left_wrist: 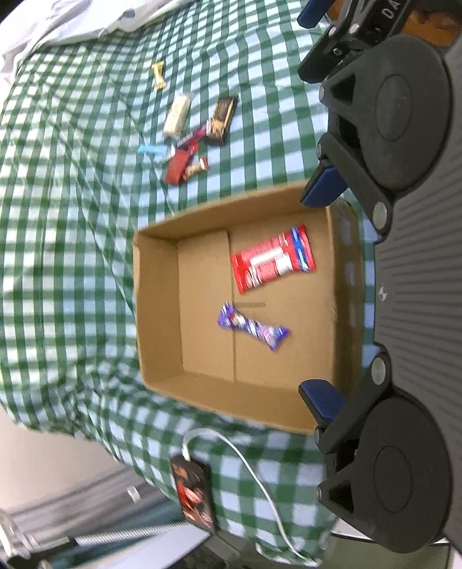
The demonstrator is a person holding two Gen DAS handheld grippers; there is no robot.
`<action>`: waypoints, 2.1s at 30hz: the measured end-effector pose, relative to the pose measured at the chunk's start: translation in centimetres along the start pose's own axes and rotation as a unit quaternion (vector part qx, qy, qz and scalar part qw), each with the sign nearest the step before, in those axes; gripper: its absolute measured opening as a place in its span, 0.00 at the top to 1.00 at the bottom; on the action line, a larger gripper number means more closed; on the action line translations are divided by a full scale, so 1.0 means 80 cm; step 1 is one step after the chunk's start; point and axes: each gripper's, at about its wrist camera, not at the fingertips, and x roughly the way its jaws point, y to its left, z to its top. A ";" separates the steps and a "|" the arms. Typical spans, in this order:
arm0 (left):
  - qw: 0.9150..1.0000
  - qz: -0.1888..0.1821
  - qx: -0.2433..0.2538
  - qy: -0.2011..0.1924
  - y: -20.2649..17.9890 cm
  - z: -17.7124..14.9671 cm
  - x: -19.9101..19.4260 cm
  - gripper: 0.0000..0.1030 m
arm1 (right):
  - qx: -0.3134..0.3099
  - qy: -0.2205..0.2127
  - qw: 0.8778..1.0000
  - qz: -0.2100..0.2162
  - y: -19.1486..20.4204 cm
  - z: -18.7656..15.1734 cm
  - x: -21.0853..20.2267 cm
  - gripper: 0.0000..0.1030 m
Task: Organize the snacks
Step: 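Move both tools back toward the remaining snacks, then grasp the red square packet with the left gripper while the right gripper grasps the nougat bar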
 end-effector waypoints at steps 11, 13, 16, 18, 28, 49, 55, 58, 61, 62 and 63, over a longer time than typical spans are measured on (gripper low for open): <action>0.998 -0.027 0.052 0.006 -0.098 0.075 0.053 0.00 | 0.041 -0.011 0.996 -0.073 -0.100 0.016 0.029 0.01; 0.998 -0.026 0.062 -0.001 -0.118 0.096 0.069 0.00 | 0.043 -0.011 0.996 -0.078 -0.119 0.021 0.041 0.01; 0.996 -0.026 0.085 0.000 -0.156 0.133 0.107 0.00 | 0.047 -0.011 0.995 -0.088 -0.150 0.034 0.064 0.01; 0.995 -0.031 0.091 0.016 -0.177 0.156 0.137 0.00 | 0.045 -0.013 0.994 -0.097 -0.174 0.045 0.083 0.01; 0.984 -0.049 0.157 0.073 -0.288 0.257 0.325 0.00 | -0.002 -0.005 0.993 -0.118 -0.285 0.115 0.227 0.01; 0.965 -0.139 0.127 0.184 -0.293 0.307 0.514 0.41 | -0.224 0.111 0.968 0.004 -0.309 0.179 0.523 0.34; 0.972 -0.146 0.094 0.160 -0.260 0.306 0.466 0.41 | -0.216 0.095 0.972 -0.017 -0.311 0.169 0.480 0.63; 0.974 -0.151 0.087 0.143 -0.251 0.305 0.427 0.41 | -0.189 0.083 0.978 -0.035 -0.315 0.165 0.454 0.63; 0.978 -0.153 0.082 0.117 -0.239 0.299 0.378 0.41 | -0.158 0.063 0.984 -0.046 -0.315 0.164 0.417 0.63; 0.979 -0.154 0.079 0.106 -0.230 0.295 0.358 0.41 | -0.151 0.055 0.986 -0.050 -0.314 0.163 0.402 0.63; 0.980 -0.155 0.076 0.097 -0.233 0.293 0.345 0.41 | -0.142 0.045 0.987 -0.055 -0.311 0.161 0.384 0.63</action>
